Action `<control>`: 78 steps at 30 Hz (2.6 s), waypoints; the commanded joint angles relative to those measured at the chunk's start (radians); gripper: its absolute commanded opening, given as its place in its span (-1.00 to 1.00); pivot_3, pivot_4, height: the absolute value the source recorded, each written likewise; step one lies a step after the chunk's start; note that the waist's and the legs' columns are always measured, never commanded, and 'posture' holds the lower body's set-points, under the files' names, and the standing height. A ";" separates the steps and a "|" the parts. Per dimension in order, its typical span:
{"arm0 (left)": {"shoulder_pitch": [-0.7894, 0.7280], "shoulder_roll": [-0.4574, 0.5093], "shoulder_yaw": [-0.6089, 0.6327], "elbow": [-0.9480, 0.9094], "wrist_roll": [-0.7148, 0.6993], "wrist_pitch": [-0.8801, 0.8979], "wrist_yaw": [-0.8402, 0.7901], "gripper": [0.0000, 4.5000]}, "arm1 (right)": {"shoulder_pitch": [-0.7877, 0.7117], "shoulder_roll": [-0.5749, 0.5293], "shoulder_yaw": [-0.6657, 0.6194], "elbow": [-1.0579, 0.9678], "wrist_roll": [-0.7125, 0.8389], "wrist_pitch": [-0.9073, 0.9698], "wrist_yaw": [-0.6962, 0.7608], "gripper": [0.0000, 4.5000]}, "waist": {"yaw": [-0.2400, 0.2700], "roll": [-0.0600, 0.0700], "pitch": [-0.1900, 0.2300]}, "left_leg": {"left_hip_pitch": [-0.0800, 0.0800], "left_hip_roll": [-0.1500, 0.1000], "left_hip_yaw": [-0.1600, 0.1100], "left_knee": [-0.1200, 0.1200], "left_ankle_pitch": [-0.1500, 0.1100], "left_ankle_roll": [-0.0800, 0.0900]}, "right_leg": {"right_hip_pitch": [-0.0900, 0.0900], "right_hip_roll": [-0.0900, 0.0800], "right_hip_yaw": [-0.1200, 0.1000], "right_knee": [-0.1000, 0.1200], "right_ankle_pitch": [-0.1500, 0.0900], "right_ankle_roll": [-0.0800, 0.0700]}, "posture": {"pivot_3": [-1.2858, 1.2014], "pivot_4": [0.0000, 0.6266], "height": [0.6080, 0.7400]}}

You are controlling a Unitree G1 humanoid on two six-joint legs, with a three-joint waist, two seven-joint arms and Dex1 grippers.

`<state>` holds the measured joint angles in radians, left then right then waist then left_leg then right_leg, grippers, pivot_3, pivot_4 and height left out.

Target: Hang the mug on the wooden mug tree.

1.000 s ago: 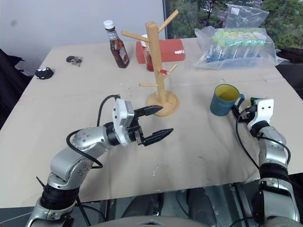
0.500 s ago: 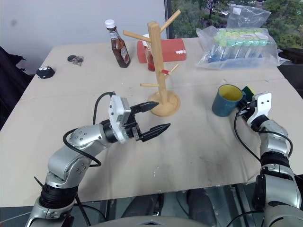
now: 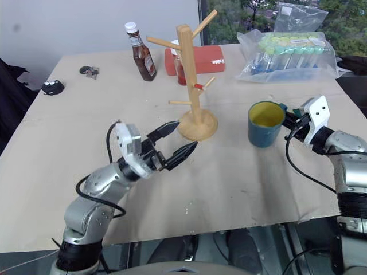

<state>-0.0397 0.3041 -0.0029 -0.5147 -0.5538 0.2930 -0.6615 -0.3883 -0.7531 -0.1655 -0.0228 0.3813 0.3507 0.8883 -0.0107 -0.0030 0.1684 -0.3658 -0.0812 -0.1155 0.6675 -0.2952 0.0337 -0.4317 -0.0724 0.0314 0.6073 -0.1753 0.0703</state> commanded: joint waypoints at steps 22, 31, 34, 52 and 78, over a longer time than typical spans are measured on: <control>0.052 -0.143 0.013 0.035 -0.046 -0.288 -0.038 1.00 | -0.682 -0.133 0.326 -0.341 0.158 0.857 -0.057 -0.94 | 0.028 -0.004 -0.001 | -0.018 -0.002 -0.002 0.002 0.000 0.000 | -0.015 -0.002 -0.005 -0.001 0.001 -0.001 | 0.03 -0.52 0.95; 0.084 -0.134 0.000 0.039 -0.026 -0.321 -0.039 1.00 | -0.745 -0.046 0.404 -0.284 0.097 0.815 -0.070 -0.94 | 0.025 -0.004 -0.001 | -0.018 -0.001 -0.002 0.003 0.000 0.000 | -0.016 -0.001 -0.004 0.001 0.001 -0.001 | 0.03 -0.52 0.95; 0.091 -0.134 -0.005 0.038 -0.021 -0.327 -0.036 1.00 | -0.759 -0.017 0.416 -0.268 0.079 0.806 -0.079 -0.94 | 0.024 -0.004 -0.001 | -0.018 -0.001 -0.001 0.003 0.000 0.000 | -0.016 -0.001 -0.004 0.000 0.001 -0.001 | 0.03 -0.52 0.95; 0.127 -0.096 0.004 0.020 -0.026 -0.327 -0.036 1.00 | -0.716 0.006 0.326 -0.189 0.016 0.789 -0.127 0.94 | 0.027 -0.004 -0.001 | -0.017 -0.001 -0.001 0.003 0.000 0.000 | -0.016 -0.001 -0.004 0.001 0.001 -0.002 | 0.03 -0.52 0.95; 0.304 0.139 -0.038 0.031 0.188 -0.113 0.064 1.00 | 0.566 0.292 -0.155 -0.363 0.070 0.036 -0.022 0.94 | 0.001 -0.005 -0.009 | 0.006 0.002 0.005 0.001 -0.002 0.004 | 0.004 0.003 0.003 0.002 0.002 0.002 | 0.03 -0.52 0.95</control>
<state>0.2569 0.4350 -0.0427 -0.4842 -0.3779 0.1989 -0.5926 0.1698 -0.4673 -0.3303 -0.3881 0.4658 0.4655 0.8443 -0.0096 -0.0076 0.1595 -0.3540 -0.0771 -0.1107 0.6685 -0.2977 0.0383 -0.4219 -0.0682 0.0334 0.6083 -0.1756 0.0732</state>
